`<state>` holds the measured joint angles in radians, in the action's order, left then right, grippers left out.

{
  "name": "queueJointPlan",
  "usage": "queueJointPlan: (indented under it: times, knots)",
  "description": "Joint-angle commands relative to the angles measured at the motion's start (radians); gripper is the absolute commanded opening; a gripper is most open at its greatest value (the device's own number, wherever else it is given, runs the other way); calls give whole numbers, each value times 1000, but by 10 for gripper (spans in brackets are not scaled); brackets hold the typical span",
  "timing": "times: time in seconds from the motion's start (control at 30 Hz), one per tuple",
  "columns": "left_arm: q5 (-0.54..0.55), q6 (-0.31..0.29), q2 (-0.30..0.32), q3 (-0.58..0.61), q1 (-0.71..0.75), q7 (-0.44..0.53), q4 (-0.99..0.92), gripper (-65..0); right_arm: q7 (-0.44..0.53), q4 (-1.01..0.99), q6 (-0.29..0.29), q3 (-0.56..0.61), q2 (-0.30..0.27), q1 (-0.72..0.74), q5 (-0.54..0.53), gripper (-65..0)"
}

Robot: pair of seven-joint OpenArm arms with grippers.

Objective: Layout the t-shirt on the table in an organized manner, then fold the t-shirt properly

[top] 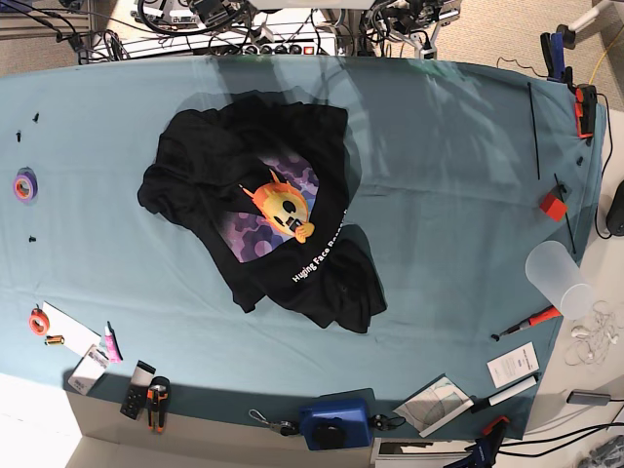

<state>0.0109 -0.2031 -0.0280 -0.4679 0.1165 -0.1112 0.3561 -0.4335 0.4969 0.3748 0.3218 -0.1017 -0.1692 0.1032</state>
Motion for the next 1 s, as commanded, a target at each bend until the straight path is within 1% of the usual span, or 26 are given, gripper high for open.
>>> queueJointPlan:
  times: [0.0, 0.13, 0.23, 0.97]
  knots:
    - [0, -12, -5, -1, 3, 0, 7, -650, -5, 6, 9, 0, -6, -2, -9, -650]
    - [0, -94, -5, -1, 3, 0, 7, -650, -5, 6, 9, 0, -6, -2, -9, -650]
    - [-1, -129, -5, -1, 3, 0, 7, -650, -5, 6, 9, 0, -6, -2, -9, -650]
    - [-1, -132, -5, -1, 6, 0, 7, -650, -8, 6, 9, 0, -6, -2, -9, -650]
